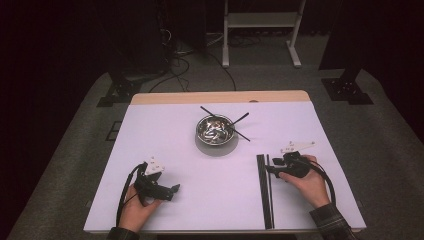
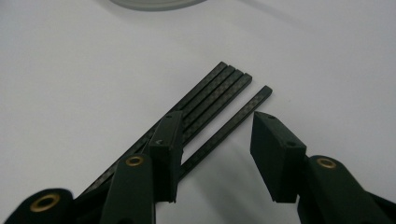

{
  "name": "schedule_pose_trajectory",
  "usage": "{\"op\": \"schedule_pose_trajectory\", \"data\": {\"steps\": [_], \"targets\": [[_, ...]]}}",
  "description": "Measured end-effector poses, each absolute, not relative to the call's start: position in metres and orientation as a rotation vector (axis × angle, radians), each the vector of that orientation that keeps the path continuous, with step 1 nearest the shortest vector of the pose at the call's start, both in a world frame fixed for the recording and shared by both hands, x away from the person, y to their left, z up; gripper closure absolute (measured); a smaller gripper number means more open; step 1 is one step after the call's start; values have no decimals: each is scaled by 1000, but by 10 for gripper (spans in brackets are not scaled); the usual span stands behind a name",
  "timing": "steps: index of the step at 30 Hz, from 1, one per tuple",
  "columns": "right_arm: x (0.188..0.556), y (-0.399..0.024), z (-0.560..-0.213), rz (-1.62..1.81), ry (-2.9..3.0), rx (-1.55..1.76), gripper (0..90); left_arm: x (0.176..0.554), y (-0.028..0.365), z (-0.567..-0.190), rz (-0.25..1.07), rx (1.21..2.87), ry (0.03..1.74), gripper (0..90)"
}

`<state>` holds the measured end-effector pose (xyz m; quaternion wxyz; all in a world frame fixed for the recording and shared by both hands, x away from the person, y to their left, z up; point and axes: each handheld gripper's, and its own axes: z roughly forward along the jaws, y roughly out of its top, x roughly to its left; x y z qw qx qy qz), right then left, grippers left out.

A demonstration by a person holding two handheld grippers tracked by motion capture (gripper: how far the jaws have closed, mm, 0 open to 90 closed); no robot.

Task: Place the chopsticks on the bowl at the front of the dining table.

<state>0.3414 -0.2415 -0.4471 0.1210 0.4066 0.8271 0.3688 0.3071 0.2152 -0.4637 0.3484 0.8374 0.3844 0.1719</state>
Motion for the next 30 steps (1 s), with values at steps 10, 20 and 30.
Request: {"op": "schedule_pose_trajectory", "data": {"steps": [10,20,30], "targets": [[330,-241,-452,1059,2433,1183,524,307,215,-464,446,2170,997,0],[318,-242,-454,1060,2438,1163,518,307,215,-464,446,2171,997,0],[302,-244,-455,1075,2445,1149,514,307,215,-464,446,2171,997,0]]}}
